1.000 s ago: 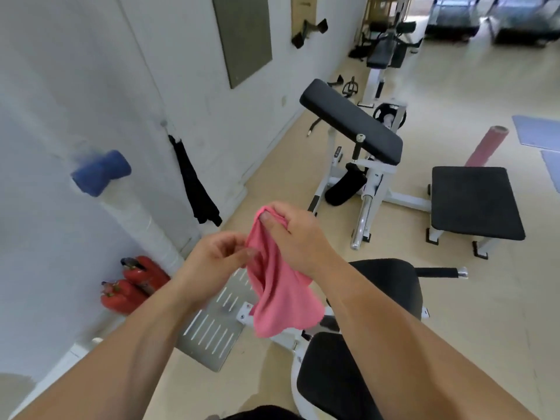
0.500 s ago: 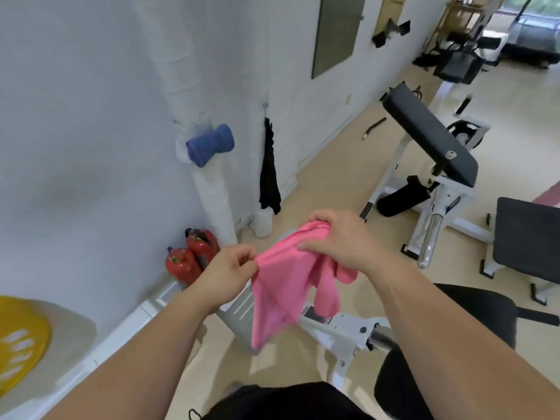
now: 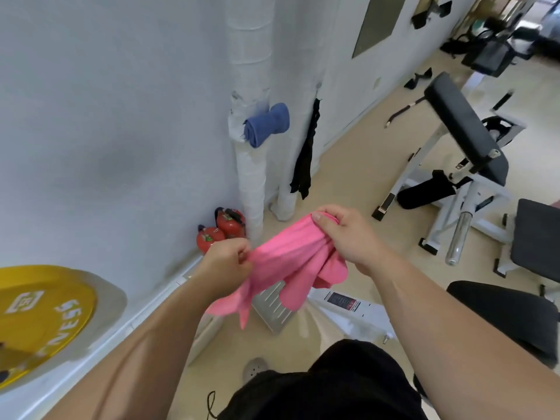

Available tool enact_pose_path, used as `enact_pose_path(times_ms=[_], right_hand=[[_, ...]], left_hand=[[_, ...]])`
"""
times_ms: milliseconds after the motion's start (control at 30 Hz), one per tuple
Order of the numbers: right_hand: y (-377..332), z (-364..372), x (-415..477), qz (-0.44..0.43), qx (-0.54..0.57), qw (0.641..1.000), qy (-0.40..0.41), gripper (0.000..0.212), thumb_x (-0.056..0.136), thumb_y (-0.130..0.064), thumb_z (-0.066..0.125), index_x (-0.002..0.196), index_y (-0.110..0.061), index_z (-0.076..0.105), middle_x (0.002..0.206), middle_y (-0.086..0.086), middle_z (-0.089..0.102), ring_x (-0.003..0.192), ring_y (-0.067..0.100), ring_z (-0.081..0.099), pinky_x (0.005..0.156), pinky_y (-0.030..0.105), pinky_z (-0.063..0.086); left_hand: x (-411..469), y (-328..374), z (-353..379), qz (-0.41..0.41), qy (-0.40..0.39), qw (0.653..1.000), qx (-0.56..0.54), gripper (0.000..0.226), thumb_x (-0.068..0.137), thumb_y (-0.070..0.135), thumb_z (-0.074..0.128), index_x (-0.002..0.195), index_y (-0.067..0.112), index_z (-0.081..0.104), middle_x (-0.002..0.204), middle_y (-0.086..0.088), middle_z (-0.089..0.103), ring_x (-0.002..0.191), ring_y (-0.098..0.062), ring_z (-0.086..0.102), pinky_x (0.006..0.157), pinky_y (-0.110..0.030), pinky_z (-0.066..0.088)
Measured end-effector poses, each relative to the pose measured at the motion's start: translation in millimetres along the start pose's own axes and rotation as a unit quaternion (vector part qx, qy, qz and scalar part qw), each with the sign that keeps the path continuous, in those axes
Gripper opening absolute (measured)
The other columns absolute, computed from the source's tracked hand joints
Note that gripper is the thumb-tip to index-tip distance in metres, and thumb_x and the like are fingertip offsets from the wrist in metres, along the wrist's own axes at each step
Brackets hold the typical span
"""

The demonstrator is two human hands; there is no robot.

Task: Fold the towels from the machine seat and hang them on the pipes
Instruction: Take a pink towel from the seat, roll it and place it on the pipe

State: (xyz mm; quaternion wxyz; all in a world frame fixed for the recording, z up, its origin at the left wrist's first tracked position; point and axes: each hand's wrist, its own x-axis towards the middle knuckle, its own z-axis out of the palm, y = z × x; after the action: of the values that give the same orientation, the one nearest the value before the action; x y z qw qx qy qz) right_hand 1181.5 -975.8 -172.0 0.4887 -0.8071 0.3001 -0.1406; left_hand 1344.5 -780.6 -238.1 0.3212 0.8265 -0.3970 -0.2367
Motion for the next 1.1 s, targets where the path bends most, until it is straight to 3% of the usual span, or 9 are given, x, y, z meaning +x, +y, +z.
enact_pose_path(times_ms=[167, 367, 467, 600, 733, 833, 933, 1033, 1100], right_hand=[[-12, 23, 17, -0.026, -0.058, 0.998, -0.009, 0.017, 0.102, -0.024, 0.058, 0.090, -0.024, 0.070, 0.077, -0.016, 0.063, 0.073, -0.006, 0.055, 0.071, 0.013, 0.041], [-18, 28, 40, -0.025, -0.086, 0.996, 0.018, 0.017, 0.102, -0.022, 0.057, 0.090, -0.023, 0.069, 0.079, -0.017, 0.063, 0.071, -0.015, 0.055, 0.067, 0.006, 0.037], [-15, 33, 53, -0.012, -0.057, 0.997, 0.052, 0.018, 0.103, -0.023, 0.055, 0.091, -0.023, 0.069, 0.082, -0.016, 0.064, 0.071, -0.015, 0.055, 0.066, 0.006, 0.038], [-14, 39, 72, -0.015, -0.042, 0.998, 0.039, 0.019, 0.103, -0.020, 0.055, 0.092, -0.016, 0.069, 0.081, -0.010, 0.063, 0.070, -0.009, 0.055, 0.063, 0.006, 0.039], [-7, 46, 100, -0.017, -0.048, 0.999, 0.009, 0.017, 0.101, -0.017, 0.057, 0.092, -0.010, 0.069, 0.085, -0.001, 0.063, 0.074, 0.004, 0.053, 0.066, 0.010, 0.041], [2, 53, 120, -0.016, -0.070, 0.997, -0.006, 0.015, 0.099, -0.020, 0.060, 0.087, -0.015, 0.067, 0.084, -0.003, 0.064, 0.077, 0.009, 0.055, 0.070, 0.022, 0.042], [10, 60, 136, -0.032, -0.129, 0.991, -0.033, 0.021, 0.098, -0.026, 0.061, 0.079, -0.016, 0.064, 0.078, -0.003, 0.062, 0.077, 0.018, 0.056, 0.073, 0.034, 0.045], [14, 67, 145, -0.065, -0.170, 0.983, -0.038, 0.037, 0.099, -0.024, 0.057, 0.063, -0.014, 0.055, 0.065, 0.004, 0.054, 0.068, 0.027, 0.052, 0.067, 0.042, 0.042], [13, 69, 144, -0.058, -0.189, 0.979, -0.044, 0.046, 0.102, -0.023, 0.054, 0.057, -0.026, 0.044, 0.064, -0.001, 0.045, 0.069, 0.026, 0.046, 0.069, 0.037, 0.035]], left_hand=[[-4, -29, 2, -0.054, 0.020, 0.997, -0.057, 0.025, 0.079, -0.008, 0.057, 0.065, 0.013, 0.062, 0.064, 0.000, 0.054, 0.066, -0.017, 0.046, 0.059, -0.029, 0.034], [-6, -45, -16, -0.207, 0.088, 0.934, -0.277, 0.026, 0.090, 0.007, 0.043, 0.067, 0.018, 0.038, 0.069, -0.003, 0.035, 0.068, -0.020, 0.029, 0.058, -0.033, 0.021], [-17, -56, -30, -0.187, 0.077, 0.936, -0.287, 0.022, 0.080, 0.014, 0.052, 0.060, 0.019, 0.044, 0.063, 0.003, 0.035, 0.065, -0.019, 0.029, 0.056, -0.032, 0.022], [-29, -76, -51, -0.149, 0.022, 0.971, -0.186, 0.023, 0.081, 0.028, 0.056, 0.061, 0.019, 0.050, 0.058, 0.008, 0.037, 0.057, -0.011, 0.033, 0.054, -0.030, 0.025], [-37, -108, -69, -0.178, 0.043, 0.970, -0.157, 0.030, 0.091, 0.021, 0.065, 0.064, 0.015, 0.053, 0.060, 0.002, 0.046, 0.057, -0.010, 0.042, 0.054, -0.027, 0.031], [-47, -132, -75, -0.229, 0.058, 0.952, -0.194, 0.026, 0.086, 0.019, 0.067, 0.077, -0.002, 0.054, 0.059, -0.020, 0.060, 0.057, -0.023, 0.060, 0.058, -0.029, 0.043], [-54, -143, -74, -0.284, 0.123, 0.928, -0.209, 0.021, 0.097, 0.010, 0.063, 0.080, 0.001, 0.056, 0.063, -0.027, 0.061, 0.062, -0.027, 0.059, 0.058, -0.028, 0.044], [-58, -148, -74, -0.340, 0.231, 0.887, -0.208, 0.041, 0.103, 0.028, 0.058, 0.072, 0.000, 0.056, 0.066, -0.012, 0.049, 0.067, -0.024, 0.045, 0.059, -0.032, 0.033], [-58, -151, -77, -0.358, 0.287, 0.872, -0.169, 0.053, 0.103, 0.039, 0.054, 0.076, -0.006, 0.056, 0.067, -0.014, 0.047, 0.066, -0.026, 0.043, 0.060, -0.037, 0.032]])
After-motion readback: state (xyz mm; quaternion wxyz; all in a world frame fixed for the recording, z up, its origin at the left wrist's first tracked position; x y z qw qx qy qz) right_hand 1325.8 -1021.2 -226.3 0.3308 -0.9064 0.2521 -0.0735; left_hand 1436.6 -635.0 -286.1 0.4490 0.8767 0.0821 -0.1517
